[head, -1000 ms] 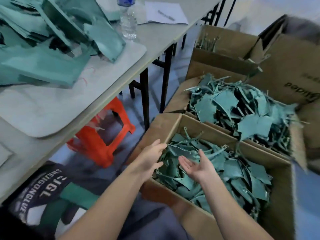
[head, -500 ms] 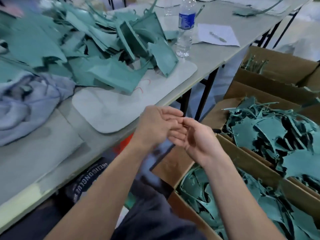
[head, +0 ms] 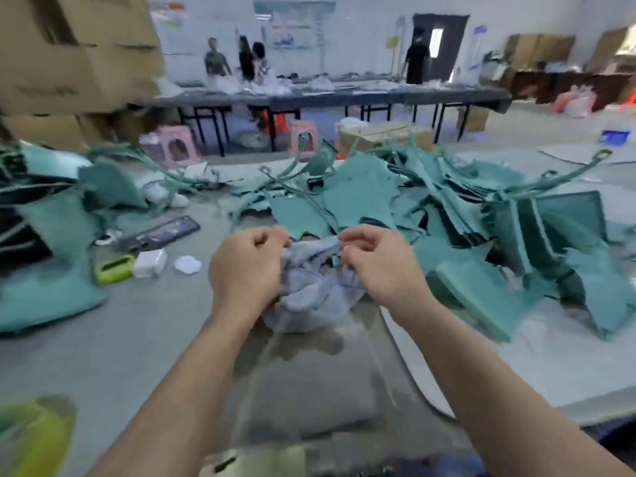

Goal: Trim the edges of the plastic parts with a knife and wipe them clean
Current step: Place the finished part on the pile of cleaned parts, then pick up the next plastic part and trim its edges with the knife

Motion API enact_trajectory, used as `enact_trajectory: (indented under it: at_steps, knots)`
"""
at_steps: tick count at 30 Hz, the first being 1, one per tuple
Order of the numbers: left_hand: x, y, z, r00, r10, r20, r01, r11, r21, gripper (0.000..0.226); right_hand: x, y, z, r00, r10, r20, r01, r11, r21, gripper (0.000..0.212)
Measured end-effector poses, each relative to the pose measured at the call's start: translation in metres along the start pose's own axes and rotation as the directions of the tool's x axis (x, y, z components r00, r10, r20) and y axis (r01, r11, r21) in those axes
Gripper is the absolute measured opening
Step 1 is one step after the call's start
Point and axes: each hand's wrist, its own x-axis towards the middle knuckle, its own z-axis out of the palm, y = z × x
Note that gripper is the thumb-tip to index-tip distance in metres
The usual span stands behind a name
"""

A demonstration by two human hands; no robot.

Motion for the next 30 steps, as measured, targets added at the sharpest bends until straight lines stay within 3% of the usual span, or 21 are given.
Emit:
enact_trajectory:
  at_steps: [3,5,7,9,11,14,19,22,25,27,28,30]
  knots:
    - [0.034,-0.047,-0.02,0.995,-0.086,-0.042,0.085,0.996,-0.025,0.022,0.052,0.006,0.02,0.972,-0.189,-0.137,0.121,0.911,-0.395,0.041]
    - [0.05,-0.073,-0.028,0.99,-0.126,-0.058,0.124,0.991,-0.043,0.022,0.092,0.016,0.024,0.962,-0.224,-0.159,0.07,0.761,-0.646,0.053]
    - [0.062,-0.094,-0.032,0.983,-0.161,-0.086,0.158,0.987,-0.04,0.025,0.128,0.025,0.02,0.987,-0.076,-0.141,-0.072,0.577,-0.814,0.067]
    - [0.07,-0.112,-0.032,0.972,-0.198,-0.124,0.194,0.98,-0.044,0.024,0.149,0.035,0.015,0.987,0.106,-0.125,-0.16,0.452,-0.878,0.071]
    - [0.074,-0.125,-0.032,0.962,-0.233,-0.145,0.226,0.972,-0.06,0.022,0.157,0.045,0.014,0.991,0.085,-0.103,-0.128,0.389,-0.912,0.057]
    - [0.074,-0.14,-0.027,0.951,-0.25,-0.183,0.243,0.968,-0.062,0.02,0.166,0.051,0.012,0.985,-0.11,-0.136,-0.072,0.455,-0.888,0.04]
    - [0.068,-0.148,-0.018,0.955,-0.209,-0.209,0.218,0.976,0.021,0.024,0.17,0.026,0.005,0.957,-0.159,-0.242,-0.149,0.446,-0.882,0.054]
    - [0.063,-0.14,-0.018,0.97,-0.147,-0.192,0.146,0.989,-0.018,0.025,0.153,0.003,0.016,0.902,-0.331,-0.277,-0.077,0.508,-0.858,0.047]
    - [0.055,-0.128,-0.018,0.989,-0.049,-0.141,0.031,0.991,-0.127,0.031,0.122,-0.023,0.058,0.907,-0.402,-0.127,0.184,0.648,-0.739,0.041]
    - [0.051,-0.121,-0.016,0.996,0.044,-0.072,-0.06,0.97,-0.234,0.044,0.094,-0.037,0.098,0.918,-0.396,0.037,0.349,0.757,-0.553,0.036]
    - [0.05,-0.119,-0.014,0.996,0.088,-0.016,-0.088,0.941,-0.327,0.051,0.082,-0.042,0.119,0.92,-0.38,0.097,0.382,0.812,-0.44,0.035]
    - [0.048,-0.118,-0.01,0.981,0.17,0.088,-0.094,0.827,-0.554,0.063,0.065,-0.048,0.154,0.946,-0.274,0.172,0.31,0.92,-0.24,0.034]
